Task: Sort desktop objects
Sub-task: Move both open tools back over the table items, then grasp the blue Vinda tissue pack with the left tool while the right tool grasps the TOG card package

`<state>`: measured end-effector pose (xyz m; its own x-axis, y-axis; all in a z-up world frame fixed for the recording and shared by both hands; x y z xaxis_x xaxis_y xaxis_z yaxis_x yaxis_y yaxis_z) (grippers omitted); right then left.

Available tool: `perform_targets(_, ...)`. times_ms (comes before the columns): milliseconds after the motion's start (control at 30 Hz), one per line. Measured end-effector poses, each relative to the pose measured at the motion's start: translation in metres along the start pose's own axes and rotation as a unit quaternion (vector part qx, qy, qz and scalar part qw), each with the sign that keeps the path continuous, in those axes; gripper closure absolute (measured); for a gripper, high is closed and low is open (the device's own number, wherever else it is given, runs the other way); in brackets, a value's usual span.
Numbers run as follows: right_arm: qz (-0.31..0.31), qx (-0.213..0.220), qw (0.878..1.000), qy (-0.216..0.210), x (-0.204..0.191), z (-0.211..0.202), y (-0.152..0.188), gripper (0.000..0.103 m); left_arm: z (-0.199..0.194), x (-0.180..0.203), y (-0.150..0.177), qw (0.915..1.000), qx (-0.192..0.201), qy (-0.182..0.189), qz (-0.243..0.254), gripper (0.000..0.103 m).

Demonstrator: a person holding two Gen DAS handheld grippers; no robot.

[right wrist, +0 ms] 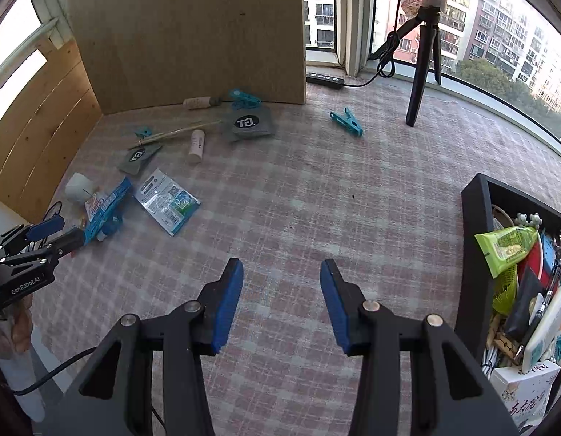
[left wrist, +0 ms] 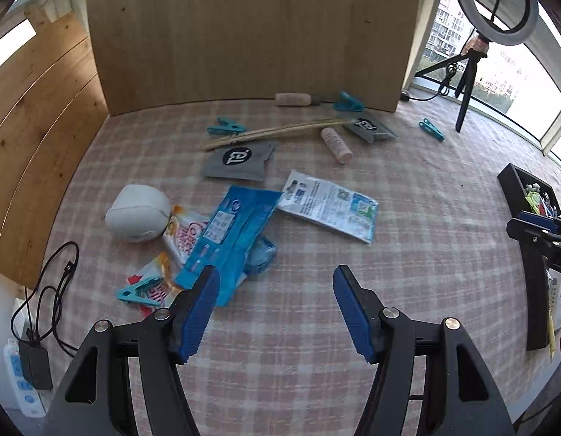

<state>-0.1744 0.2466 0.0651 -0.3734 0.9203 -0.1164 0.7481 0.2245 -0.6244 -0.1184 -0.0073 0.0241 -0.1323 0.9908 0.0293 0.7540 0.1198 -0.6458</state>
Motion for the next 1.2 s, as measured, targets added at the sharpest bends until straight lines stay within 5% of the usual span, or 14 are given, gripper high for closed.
perform_targets(233,-0.036,-0.025,0.998,-0.032,-0.031,0.024,0.002,0.054,-0.004,-0.053,0.017,0.9994,-0.010,-0.006,-0.032,0.040)
perform_targets(633,-0.134,-0.057,0.986,-0.085,-0.099,0.081,-0.021,0.044,0.040,-0.017,0.008,0.9984,-0.040,0.035,0.019,0.036)
perform_targets(967,-0.245,-0.077,0.963,-0.087,-0.146,0.134,-0.021,0.041,0.082,-0.014,-0.008,0.9975,-0.064,0.021,0.022,0.037)
perform_targets(1200,-0.253,-0.089,0.958,-0.102,-0.152,0.154,-0.024,0.040,0.099,-0.022,-0.003,0.9960,-0.085,0.018,0.017,0.041)
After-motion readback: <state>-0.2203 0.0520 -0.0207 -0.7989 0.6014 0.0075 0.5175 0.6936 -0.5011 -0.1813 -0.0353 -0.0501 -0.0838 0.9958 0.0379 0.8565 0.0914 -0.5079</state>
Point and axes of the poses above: each gripper's, at about its wrist camera, not at the fingertips, and z roughly the way its jaws point, x to its right, y to its underside, the point moved 6 cm from there along z, roughly the way its jaws point, and after that the axes turned 13 degrees about x, right-handed, at the moved point
